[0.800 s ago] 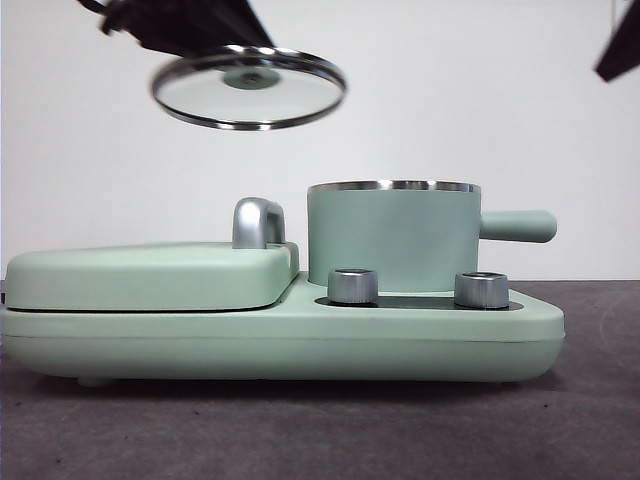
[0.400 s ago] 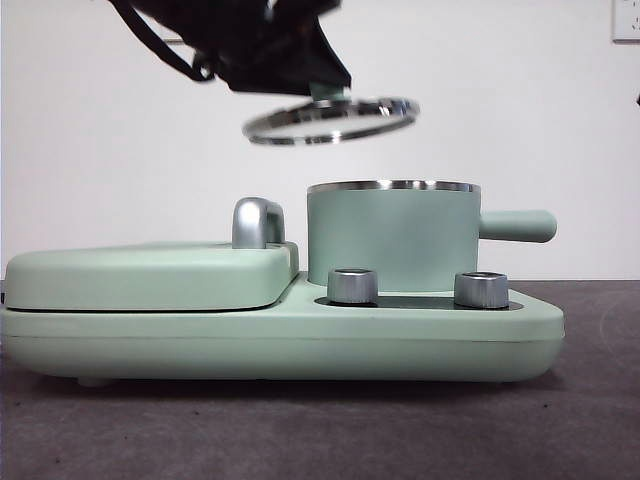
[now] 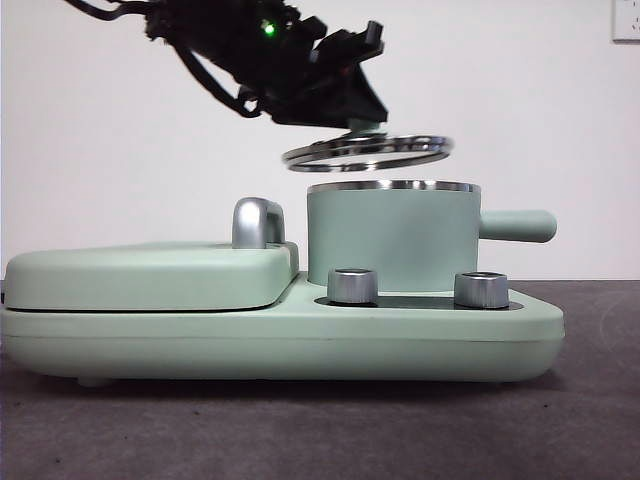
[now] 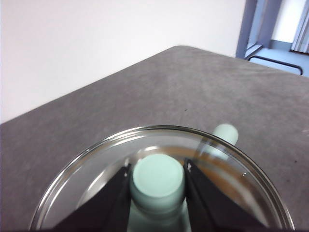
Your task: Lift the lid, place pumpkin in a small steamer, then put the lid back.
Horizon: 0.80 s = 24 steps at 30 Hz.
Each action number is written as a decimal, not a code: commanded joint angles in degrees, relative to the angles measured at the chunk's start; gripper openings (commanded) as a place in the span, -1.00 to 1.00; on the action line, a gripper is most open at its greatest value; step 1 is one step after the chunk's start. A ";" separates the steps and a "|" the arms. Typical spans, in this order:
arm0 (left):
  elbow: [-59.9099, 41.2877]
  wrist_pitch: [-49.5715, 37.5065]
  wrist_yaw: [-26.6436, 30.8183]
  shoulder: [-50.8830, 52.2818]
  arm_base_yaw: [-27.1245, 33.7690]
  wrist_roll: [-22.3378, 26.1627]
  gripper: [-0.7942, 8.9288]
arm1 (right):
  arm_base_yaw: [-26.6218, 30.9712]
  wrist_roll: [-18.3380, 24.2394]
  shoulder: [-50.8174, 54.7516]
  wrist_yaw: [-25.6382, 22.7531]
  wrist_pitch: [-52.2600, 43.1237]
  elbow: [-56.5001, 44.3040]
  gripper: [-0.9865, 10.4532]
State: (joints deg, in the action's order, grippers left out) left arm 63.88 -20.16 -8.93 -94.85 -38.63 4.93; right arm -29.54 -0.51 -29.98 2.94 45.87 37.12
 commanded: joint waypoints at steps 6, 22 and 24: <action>4.94 -2.16 -0.85 -4.46 -1.42 1.07 -0.82 | -0.28 -0.96 -0.13 -0.13 -0.44 0.24 -0.10; 4.96 -2.21 -1.88 -6.93 -1.84 4.96 -0.82 | -0.28 -0.96 -0.13 -0.15 -0.44 0.24 -0.10; 4.96 -2.23 -1.88 -7.32 -1.84 4.94 -0.82 | -0.28 -0.96 -0.13 -0.15 -0.44 0.24 -0.10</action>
State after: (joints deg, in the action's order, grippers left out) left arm 67.02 -20.71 -10.61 -101.10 -39.92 9.28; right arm -29.54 -0.51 -29.98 2.94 45.87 37.12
